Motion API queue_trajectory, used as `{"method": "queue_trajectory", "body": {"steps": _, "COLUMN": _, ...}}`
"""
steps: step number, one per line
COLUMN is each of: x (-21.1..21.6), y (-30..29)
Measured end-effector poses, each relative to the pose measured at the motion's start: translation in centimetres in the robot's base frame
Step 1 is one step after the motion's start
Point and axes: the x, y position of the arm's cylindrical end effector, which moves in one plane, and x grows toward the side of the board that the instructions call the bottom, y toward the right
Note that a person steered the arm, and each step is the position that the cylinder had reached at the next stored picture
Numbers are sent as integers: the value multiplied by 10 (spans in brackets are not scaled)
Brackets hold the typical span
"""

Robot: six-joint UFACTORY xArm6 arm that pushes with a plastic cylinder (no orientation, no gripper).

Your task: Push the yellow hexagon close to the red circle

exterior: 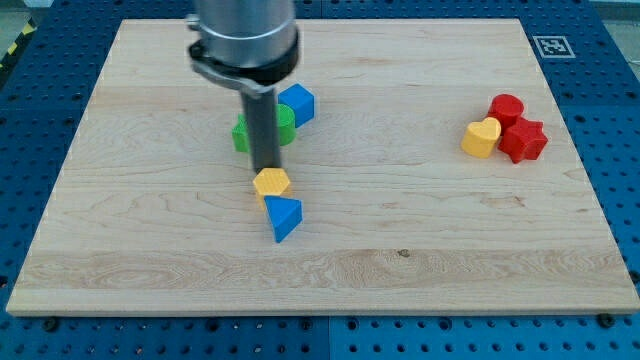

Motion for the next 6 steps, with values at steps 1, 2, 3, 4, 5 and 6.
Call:
{"method": "queue_trajectory", "body": {"steps": 1, "x": 0, "y": -25}}
{"method": "queue_trajectory", "body": {"steps": 2, "x": 0, "y": -57}}
{"method": "queue_trajectory", "body": {"steps": 3, "x": 0, "y": -64}}
{"method": "queue_trajectory", "body": {"steps": 4, "x": 0, "y": -64}}
{"method": "queue_trajectory", "body": {"steps": 5, "x": 1, "y": -52}}
{"method": "queue_trajectory", "body": {"steps": 6, "x": 14, "y": -43}}
